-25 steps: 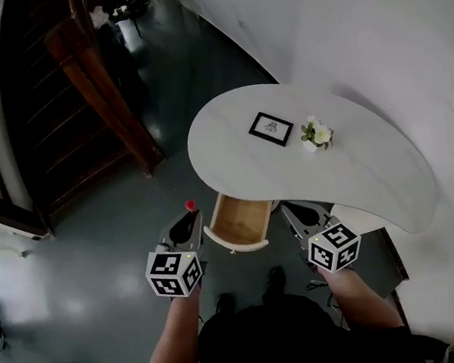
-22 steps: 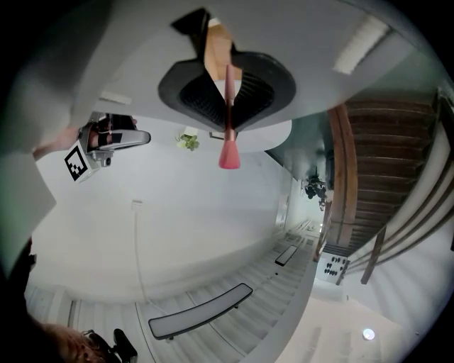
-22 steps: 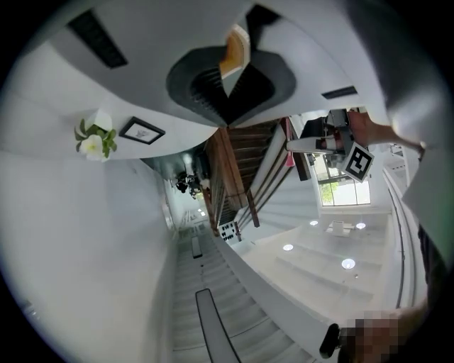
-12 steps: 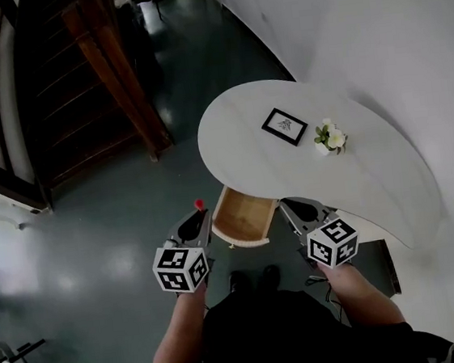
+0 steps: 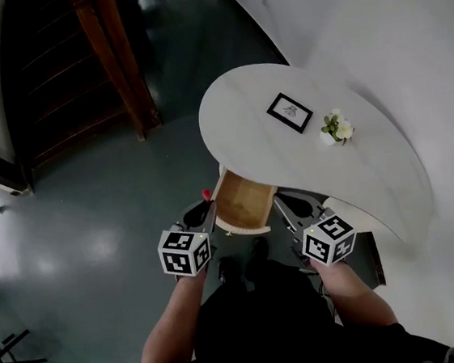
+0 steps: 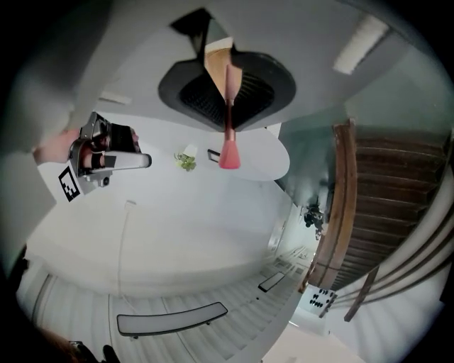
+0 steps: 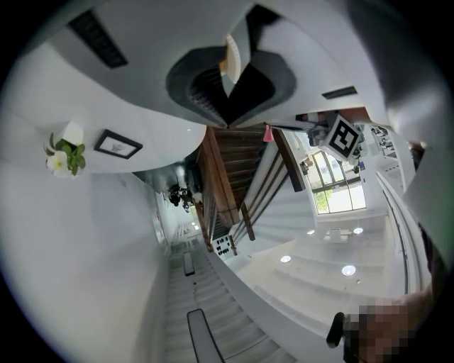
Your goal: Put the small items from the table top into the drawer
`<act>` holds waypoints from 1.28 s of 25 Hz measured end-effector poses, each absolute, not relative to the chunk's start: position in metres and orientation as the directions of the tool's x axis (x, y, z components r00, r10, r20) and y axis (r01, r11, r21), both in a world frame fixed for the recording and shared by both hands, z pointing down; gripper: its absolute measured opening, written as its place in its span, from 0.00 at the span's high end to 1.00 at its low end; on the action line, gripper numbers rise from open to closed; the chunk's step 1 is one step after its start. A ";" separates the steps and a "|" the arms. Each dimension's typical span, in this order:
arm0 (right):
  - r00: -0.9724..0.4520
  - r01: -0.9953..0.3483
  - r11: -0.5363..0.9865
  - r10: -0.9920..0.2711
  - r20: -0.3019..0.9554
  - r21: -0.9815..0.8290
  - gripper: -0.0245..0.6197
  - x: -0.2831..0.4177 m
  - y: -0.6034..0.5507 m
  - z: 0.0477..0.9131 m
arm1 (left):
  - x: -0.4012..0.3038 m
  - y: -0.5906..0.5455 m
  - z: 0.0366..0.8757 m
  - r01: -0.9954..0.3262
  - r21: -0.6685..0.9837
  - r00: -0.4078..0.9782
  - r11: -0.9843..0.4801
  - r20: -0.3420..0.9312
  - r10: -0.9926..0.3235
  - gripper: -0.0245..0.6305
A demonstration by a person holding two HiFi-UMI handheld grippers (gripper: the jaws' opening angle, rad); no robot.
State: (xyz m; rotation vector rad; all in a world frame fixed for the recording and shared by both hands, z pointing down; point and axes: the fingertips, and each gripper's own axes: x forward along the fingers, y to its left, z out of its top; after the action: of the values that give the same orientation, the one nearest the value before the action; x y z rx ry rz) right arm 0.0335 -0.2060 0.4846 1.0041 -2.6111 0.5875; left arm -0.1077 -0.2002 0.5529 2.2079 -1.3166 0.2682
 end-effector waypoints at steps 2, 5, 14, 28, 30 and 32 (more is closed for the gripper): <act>-0.717 -0.689 0.666 -0.571 0.400 -0.286 0.96 0.037 -0.209 0.490 | -0.100 -0.203 0.563 -0.852 0.371 0.513 -0.370 0.449 -0.731 0.89; -0.716 -0.694 0.649 -0.572 0.402 -0.312 0.96 0.046 -0.219 0.501 | -0.085 -0.208 0.584 -0.841 0.393 0.535 -0.373 0.495 -0.684 0.89; -0.730 -0.681 0.638 -0.547 0.410 -0.360 0.96 0.066 -0.254 0.541 | -0.037 -0.237 0.646 -0.821 0.412 0.571 -0.395 0.608 -0.552 0.89; -0.733 -0.673 0.630 -0.502 0.459 -0.386 0.96 0.075 -0.263 0.583 | -0.006 -0.251 0.732 -0.730 0.218 0.512 -0.647 0.802 -0.308 0.89; -0.738 -0.668 0.633 -0.494 0.460 -0.391 0.96 0.073 -0.262 0.588 | -0.005 -0.250 0.745 -0.709 0.182 0.488 -0.682 0.824 -0.288 0.89; -0.741 -0.663 0.635 -0.486 0.463 -0.396 0.96 0.070 -0.262 0.591 | -0.005 -0.249 0.754 -0.671 0.142 0.465 -0.727 0.845 -0.264 0.89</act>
State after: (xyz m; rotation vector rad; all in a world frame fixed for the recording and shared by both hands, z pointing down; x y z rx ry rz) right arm 0.0700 -0.2625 0.5913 0.9228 -2.5451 0.8001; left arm -0.0054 -0.2492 0.7541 2.2562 -0.7793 1.1860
